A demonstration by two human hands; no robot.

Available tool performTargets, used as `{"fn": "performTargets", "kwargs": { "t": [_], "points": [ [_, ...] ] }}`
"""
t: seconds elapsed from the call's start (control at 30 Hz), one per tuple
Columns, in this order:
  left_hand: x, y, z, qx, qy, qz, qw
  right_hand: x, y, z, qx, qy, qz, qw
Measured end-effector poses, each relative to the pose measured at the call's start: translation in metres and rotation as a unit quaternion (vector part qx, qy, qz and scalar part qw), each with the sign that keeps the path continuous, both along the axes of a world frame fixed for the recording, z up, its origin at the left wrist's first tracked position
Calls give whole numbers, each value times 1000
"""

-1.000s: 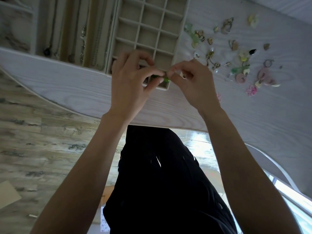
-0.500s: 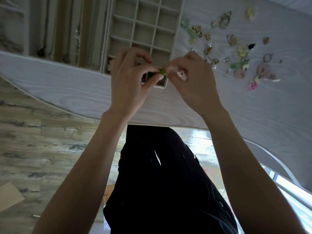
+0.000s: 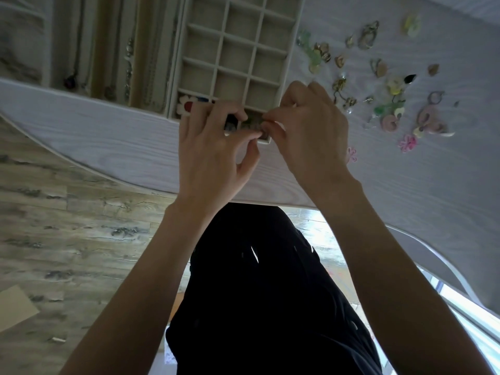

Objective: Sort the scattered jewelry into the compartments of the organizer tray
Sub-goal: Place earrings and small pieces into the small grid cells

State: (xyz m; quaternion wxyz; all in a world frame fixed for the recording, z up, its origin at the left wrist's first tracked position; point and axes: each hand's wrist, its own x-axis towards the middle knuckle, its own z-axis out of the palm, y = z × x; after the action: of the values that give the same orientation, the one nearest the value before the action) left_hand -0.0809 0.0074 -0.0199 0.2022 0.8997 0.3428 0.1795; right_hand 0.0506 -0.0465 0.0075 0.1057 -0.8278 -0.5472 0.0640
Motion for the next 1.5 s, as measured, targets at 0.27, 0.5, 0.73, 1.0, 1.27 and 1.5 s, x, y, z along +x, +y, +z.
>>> {"fn": "performTargets", "kwargs": {
  "t": [0.27,0.5,0.73,1.0,1.27,1.5],
  "points": [
    [1,2,-1,-9,30,10,999,-5,1,-1,20,57,-97,993],
    [-1,1,-2,-11,35,7,999,0,1,-10,-9,172,-124,977],
    [1,2,-1,-15,25,12,999,8,-18,-1,73,187,-123,972],
    [-2,4,-1,-4,3,24,1000,-8,-22,-1,59,68,-45,995],
    [-7,11,-1,30,24,28,999,-15,-10,-4,45,63,-87,993],
    [-7,15,-3,36,35,24,998,-20,1,3,-52,28,-108,992]
  ]
}}
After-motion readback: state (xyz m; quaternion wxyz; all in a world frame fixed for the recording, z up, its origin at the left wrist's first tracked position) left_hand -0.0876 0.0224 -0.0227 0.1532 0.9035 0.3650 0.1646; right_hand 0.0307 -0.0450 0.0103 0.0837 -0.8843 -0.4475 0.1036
